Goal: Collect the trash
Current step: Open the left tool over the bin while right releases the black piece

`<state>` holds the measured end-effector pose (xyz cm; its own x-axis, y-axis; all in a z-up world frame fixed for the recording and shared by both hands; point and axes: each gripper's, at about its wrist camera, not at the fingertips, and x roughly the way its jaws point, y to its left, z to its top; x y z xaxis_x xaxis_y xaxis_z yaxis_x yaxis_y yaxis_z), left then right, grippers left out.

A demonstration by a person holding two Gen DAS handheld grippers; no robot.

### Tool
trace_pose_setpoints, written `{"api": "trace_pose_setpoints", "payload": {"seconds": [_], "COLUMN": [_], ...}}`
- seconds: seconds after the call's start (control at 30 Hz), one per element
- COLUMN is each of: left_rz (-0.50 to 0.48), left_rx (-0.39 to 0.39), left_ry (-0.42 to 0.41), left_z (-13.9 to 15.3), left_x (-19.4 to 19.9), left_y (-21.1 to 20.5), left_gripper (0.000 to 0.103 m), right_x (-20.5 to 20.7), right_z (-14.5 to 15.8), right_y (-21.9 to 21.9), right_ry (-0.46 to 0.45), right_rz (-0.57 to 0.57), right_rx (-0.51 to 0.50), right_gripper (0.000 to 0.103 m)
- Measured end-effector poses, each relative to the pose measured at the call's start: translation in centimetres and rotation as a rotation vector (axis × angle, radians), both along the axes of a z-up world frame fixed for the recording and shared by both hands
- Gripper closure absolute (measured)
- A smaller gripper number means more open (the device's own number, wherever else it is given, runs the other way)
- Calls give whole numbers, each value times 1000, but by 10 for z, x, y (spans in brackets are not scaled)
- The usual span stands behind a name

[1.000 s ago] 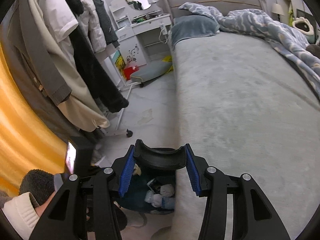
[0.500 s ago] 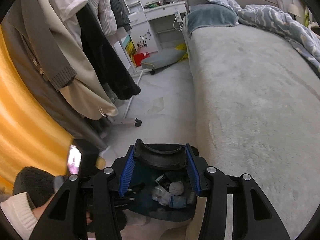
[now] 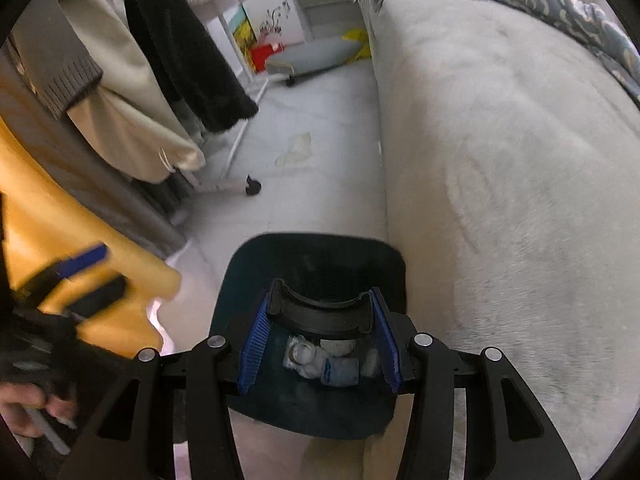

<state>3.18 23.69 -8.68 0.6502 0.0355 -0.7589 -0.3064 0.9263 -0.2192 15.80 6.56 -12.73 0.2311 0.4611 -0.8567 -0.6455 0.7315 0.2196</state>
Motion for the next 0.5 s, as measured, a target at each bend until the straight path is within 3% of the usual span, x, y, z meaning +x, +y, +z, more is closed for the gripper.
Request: {"api": "trace_pose_setpoints", "payload": {"seconds": [0.27, 0.4, 0.5], "left_rz": [19, 13, 19], "left_rx": [45, 73, 108], "left_ry": [-120, -151, -150], "left_z": [50, 69, 77], "left_x": [-14, -18, -24], "left_y": [-6, -14, -20], "left_gripper": [3, 3, 3], "right_x": [-7, -9, -12], "right_z": [-18, -15, -8], "right_y": [11, 7, 3], "right_ry": [15, 10, -16], "right_rz": [49, 46, 49], "right_rx": [-57, -47, -37], "right_gripper": [52, 30, 25]}}
